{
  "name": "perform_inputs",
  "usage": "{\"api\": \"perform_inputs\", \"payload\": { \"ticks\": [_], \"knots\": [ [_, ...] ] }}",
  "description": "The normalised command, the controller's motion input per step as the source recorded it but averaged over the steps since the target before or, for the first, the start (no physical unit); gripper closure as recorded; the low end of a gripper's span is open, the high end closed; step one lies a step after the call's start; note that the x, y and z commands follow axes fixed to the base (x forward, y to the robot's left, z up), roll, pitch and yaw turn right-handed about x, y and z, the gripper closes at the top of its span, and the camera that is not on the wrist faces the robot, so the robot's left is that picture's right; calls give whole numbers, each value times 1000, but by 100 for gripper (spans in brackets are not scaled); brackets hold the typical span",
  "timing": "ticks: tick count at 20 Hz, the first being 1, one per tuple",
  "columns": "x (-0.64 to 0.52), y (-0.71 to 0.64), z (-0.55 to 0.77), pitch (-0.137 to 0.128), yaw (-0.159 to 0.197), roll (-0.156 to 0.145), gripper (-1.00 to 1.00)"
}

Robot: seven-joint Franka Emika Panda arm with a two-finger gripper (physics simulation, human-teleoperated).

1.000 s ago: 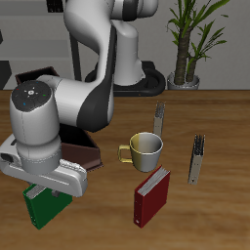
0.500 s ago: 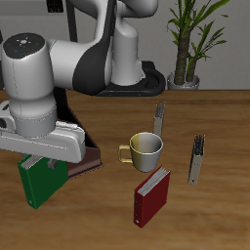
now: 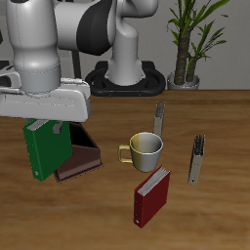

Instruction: Place the green book into the right desk caddy's right compartment

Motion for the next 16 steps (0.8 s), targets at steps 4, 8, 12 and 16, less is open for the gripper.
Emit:
{"api": "perform_inputs", "payload": {
  "ticks": [4,8,12,16],
  "knots": [
    [-350,187,452,-94,113,46,100],
    [-238,16,316,-55,47,35,100],
    [-309,35,454,-88,65,20,100],
    [-171,-14,207,-36,59,15,100]
  ]
}}
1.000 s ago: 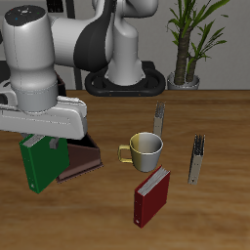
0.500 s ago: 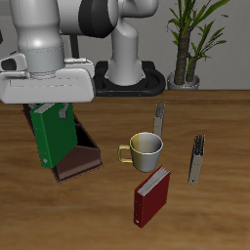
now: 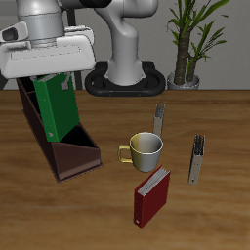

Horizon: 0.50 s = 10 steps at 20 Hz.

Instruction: Place the green book into the right desk caddy's right compartment

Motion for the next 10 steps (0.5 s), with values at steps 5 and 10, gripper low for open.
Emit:
{"api": "perform_inputs", "payload": {
  "ticks": [5,10],
  "knots": [
    [-453,6,355,-61,116,49,100],
    [-361,-66,91,-31,97,36,100]
  ]
}}
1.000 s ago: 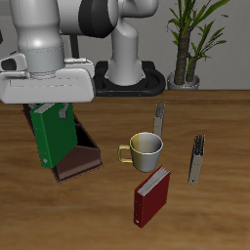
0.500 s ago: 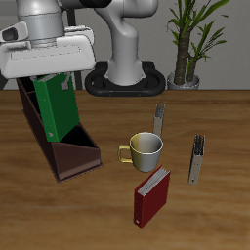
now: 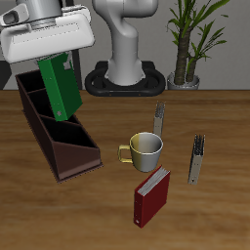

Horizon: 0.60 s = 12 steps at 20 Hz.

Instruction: Place the green book into the right desk caddy's right compartment

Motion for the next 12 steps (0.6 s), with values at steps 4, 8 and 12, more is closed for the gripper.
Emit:
{"api": "perform_inputs", "payload": {
  "ticks": [4,8,12],
  "knots": [
    [-212,-40,2,-11,50,16,100],
    [-356,-5,9,-6,62,22,100],
    [-421,-3,119,-44,69,16,100]
  ]
}}
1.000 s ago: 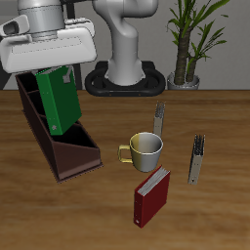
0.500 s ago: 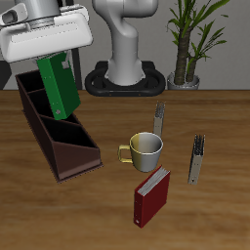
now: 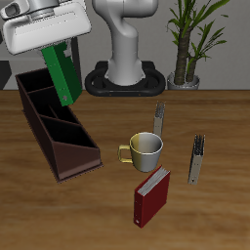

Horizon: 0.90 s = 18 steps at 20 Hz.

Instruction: Place the green book into the right desk caddy's right compartment

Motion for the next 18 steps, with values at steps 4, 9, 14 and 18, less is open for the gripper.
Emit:
{"api": "perform_inputs", "payload": {
  "ticks": [4,9,14,18],
  "knots": [
    [-289,-181,39,-2,-2,-46,100],
    [-314,-162,4,9,-10,-61,100],
    [-239,-30,112,-28,72,5,100],
    [-382,40,197,-10,78,10,100]
  ]
}}
